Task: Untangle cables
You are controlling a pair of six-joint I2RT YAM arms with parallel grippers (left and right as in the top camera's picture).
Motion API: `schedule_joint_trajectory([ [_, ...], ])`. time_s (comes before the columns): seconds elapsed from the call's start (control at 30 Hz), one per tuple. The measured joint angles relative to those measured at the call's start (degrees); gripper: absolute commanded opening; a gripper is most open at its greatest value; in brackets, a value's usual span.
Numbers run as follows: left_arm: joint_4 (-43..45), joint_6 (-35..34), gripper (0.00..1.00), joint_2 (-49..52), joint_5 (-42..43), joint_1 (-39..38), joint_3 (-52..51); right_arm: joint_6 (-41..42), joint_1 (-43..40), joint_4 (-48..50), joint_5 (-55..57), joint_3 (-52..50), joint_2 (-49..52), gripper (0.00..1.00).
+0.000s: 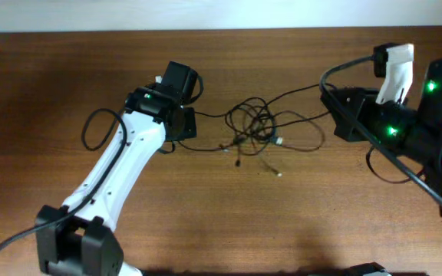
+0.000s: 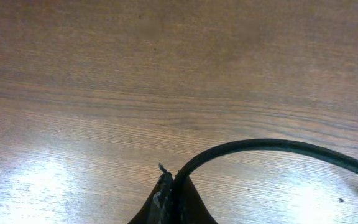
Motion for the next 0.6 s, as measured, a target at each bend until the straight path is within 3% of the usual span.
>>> schedule_joint_trajectory([
  [0.13,0.09,1.14,0.1,2.25,-0.07,0.15,0.0,-1.6,0.0,-3.37,1.4,6.25,3.3,0.04],
  [0.27,0.46,2.75,0.33,3.19,0.02,1.16,0.0,-3.04,-0.02,-6.36,1.55,9.38,4.13,0.04],
  [0.37,0.5,9.51,0.53,3.26,4.0,3.41,1.14,-4.26,0.61,-10.01,0.9,9.75,7.76,0.04],
  [0.43,0.09,15.23,0.66,3.3,11.23,4.55,4.09,-5.05,3.87,-10.38,0.87,9.75,12.31,0.04],
  [0.5,-1.27,21.38,0.68,3.28,19.8,6.58,11.43,-5.81,8.55,-9.66,0.63,9.75,16.41,0.04],
  [0.6,-1.92,27.45,0.64,2.89,29.38,7.32,15.21,-6.03,12.92,-7.98,0.33,9.73,19.04,0.04],
])
